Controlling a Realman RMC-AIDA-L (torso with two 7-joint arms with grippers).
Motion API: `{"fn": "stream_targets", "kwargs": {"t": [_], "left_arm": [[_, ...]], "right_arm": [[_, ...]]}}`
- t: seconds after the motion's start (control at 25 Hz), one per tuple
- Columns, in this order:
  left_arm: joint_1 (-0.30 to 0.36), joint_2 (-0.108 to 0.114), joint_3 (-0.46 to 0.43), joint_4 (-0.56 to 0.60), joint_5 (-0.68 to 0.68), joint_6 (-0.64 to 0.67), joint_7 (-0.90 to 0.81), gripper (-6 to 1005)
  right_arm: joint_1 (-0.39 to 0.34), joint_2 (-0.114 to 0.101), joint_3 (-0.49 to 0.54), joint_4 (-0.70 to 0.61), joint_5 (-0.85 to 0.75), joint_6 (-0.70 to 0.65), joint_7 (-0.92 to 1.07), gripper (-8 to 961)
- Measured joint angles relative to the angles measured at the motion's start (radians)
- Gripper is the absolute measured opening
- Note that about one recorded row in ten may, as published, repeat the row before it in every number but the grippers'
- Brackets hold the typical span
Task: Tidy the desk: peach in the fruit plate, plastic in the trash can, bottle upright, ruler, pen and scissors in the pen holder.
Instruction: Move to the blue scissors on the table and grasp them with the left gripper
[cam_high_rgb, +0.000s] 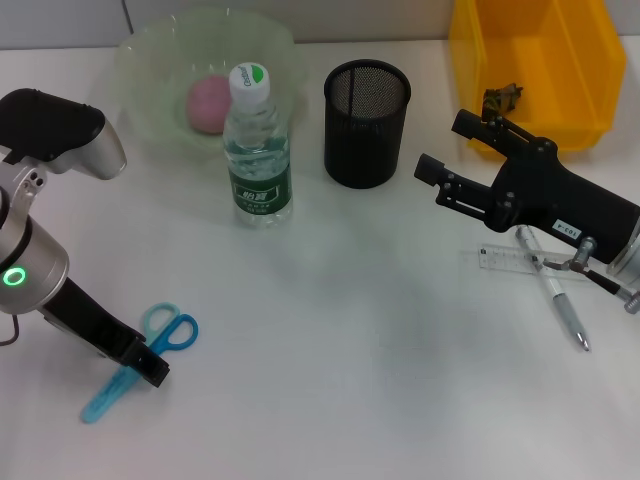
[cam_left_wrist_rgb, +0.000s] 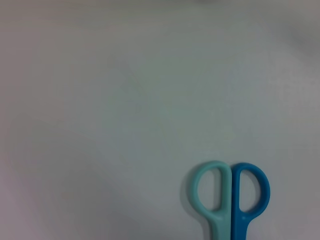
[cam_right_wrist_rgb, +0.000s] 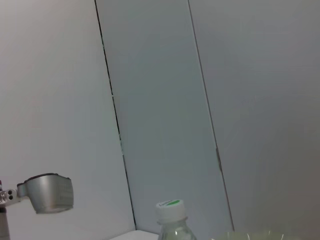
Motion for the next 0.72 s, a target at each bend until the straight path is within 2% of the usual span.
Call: {"fn": "stream_targets", "kwargs": {"t": [0.72], "left_arm": [[-0.016,-0.004,0.052,0.005,0.028,-0.008,-0.019,810]], "right_arm": [[-0.002,0.002,0.000,0.014,0.000,0.001,0.001,823]]}}
